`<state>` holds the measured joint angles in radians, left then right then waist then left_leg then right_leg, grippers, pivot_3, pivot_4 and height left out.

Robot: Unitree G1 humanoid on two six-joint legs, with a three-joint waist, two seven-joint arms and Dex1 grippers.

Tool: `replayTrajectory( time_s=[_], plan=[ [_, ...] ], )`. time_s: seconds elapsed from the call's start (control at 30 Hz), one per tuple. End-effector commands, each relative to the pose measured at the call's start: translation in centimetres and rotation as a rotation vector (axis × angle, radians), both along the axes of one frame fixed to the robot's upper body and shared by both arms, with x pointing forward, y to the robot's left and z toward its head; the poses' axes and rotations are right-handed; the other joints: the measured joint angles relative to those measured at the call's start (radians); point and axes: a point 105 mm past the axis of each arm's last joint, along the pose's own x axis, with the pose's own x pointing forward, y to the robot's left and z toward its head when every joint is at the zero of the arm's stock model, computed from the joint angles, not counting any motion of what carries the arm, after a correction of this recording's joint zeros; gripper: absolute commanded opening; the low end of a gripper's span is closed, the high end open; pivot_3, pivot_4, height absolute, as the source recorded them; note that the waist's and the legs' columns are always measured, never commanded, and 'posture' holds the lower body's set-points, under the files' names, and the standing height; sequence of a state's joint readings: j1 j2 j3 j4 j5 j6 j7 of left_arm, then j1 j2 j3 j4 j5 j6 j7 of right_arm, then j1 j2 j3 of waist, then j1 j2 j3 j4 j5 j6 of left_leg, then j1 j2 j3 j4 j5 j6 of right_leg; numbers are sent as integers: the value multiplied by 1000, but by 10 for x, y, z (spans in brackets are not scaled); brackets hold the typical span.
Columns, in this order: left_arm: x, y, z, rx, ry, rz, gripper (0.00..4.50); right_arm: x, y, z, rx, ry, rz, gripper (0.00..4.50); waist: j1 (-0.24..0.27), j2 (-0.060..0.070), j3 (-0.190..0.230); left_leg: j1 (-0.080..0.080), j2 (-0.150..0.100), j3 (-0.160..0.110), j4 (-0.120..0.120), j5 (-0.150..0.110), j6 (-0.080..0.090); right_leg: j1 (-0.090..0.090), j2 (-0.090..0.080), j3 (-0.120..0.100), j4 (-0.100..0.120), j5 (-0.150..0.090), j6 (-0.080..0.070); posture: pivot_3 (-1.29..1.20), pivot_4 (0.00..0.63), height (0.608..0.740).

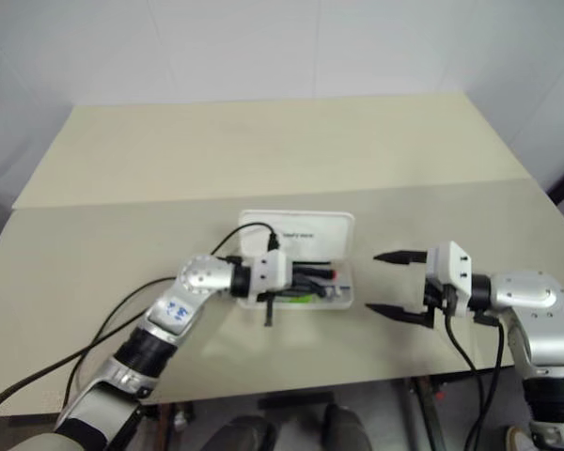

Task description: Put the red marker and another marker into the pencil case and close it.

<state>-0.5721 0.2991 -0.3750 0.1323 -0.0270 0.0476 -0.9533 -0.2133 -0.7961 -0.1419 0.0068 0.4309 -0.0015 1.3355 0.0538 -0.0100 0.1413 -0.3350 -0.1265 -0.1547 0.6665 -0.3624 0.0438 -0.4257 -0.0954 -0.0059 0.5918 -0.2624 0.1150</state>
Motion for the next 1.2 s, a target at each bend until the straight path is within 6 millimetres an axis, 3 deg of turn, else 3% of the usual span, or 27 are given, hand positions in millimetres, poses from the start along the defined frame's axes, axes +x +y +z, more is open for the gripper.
replayTrajectory(
  time_s=[0.03, 0.6, 0.77, 0.97, 1.2],
  plan=[
    [2, -7, 6, -3, -50, -9, 55, -2, -3, 15, 12, -68, -10, 4500, 0, 0, 0, 0, 0, 0, 0, 0, 0, 0, 0, 0, 0, 0, 0, 0, 150, 740],
    [5, -34, 2, 55, -69, -64, 55, -4, -4, 19, 17, -95, -35, 4500, 0, 0, 0, 0, 0, 0, 1, 0, 0, 1, 0, 0, 0, 0, 1, 0, 150, 740],
    [2, -33, 17, -24, -73, -73, 55, -3, -3, 19, 20, -98, -38, 4500, 0, 0, 0, 0, 0, 0, 1, 0, 0, 0, 0, 0, 0, 0, 1, 0, 150, 740],
    [2, -12, 37, -122, -88, -41, 55, 0, 0, 17, 29, -92, -34, 4500, 0, 0, 0, 0, 0, 0, 1, 0, 0, 0, 0, 0, 0, 0, 1, 0, 150, 740],
    [-1, 39, 58, -222, -147, 49, 55, 6, 2, 13, 37, -87, -22, 4500, -4, 0, 0, 0, 0, 0, 1, 0, 0, 0, 0, 0, 0, 0, 1, 0, 150, 740]
  ],
)
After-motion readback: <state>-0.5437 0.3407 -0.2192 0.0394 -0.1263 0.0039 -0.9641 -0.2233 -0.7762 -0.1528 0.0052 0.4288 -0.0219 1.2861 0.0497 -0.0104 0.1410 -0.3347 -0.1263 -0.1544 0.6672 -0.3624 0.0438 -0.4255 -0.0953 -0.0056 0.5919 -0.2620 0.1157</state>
